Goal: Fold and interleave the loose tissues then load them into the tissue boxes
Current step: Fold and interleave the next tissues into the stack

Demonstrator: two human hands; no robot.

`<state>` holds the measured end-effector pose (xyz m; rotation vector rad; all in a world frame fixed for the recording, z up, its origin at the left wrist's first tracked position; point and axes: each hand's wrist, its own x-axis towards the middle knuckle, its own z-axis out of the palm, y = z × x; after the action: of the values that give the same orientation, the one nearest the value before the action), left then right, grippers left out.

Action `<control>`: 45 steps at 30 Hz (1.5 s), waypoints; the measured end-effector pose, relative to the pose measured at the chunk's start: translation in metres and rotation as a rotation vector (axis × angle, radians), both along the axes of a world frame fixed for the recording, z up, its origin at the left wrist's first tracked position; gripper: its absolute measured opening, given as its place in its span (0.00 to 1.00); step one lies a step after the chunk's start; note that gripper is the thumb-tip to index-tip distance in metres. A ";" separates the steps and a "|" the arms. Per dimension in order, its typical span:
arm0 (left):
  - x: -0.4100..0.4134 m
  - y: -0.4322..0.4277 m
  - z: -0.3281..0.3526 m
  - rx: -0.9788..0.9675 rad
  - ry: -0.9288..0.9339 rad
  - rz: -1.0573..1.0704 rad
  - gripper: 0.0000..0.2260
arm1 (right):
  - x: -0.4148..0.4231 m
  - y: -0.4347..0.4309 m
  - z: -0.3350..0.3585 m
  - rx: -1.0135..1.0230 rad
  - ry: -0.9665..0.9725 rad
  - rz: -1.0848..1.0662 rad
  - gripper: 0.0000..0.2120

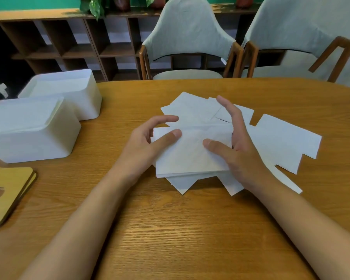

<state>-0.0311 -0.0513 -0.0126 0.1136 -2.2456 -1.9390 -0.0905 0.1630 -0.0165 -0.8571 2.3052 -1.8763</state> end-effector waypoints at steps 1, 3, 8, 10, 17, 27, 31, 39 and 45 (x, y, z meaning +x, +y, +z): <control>0.001 0.000 0.000 0.057 -0.013 -0.015 0.13 | -0.002 0.000 0.000 0.004 0.006 -0.018 0.36; 0.001 0.001 -0.003 0.098 -0.005 -0.013 0.13 | -0.003 -0.001 -0.001 0.001 -0.006 -0.033 0.36; -0.002 0.001 -0.009 -0.067 0.070 0.065 0.14 | -0.003 0.008 0.008 -0.011 -0.106 0.138 0.26; -0.001 0.001 -0.009 -0.112 0.111 0.072 0.14 | -0.003 0.011 0.010 0.042 -0.110 0.188 0.16; -0.003 0.002 -0.017 -0.207 0.083 0.042 0.24 | -0.012 0.014 -0.001 0.114 -0.021 -0.075 0.16; -0.001 -0.008 -0.019 -0.656 -0.009 0.020 0.23 | -0.022 0.020 -0.002 0.110 0.002 -0.152 0.15; 0.000 -0.010 -0.017 -0.831 -0.032 -0.038 0.22 | -0.022 0.020 -0.005 0.102 -0.009 -0.208 0.16; -0.002 -0.015 -0.018 -0.751 0.028 -0.012 0.06 | -0.025 0.019 -0.009 0.049 -0.051 -0.281 0.15; 0.003 -0.014 -0.001 -0.359 -0.011 -0.088 0.10 | -0.025 0.019 -0.007 0.106 -0.006 -0.259 0.11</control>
<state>-0.0280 -0.0655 -0.0140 -0.0226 -2.6022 -1.5404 -0.1150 0.1816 -0.0237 -0.5632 2.5926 -1.8190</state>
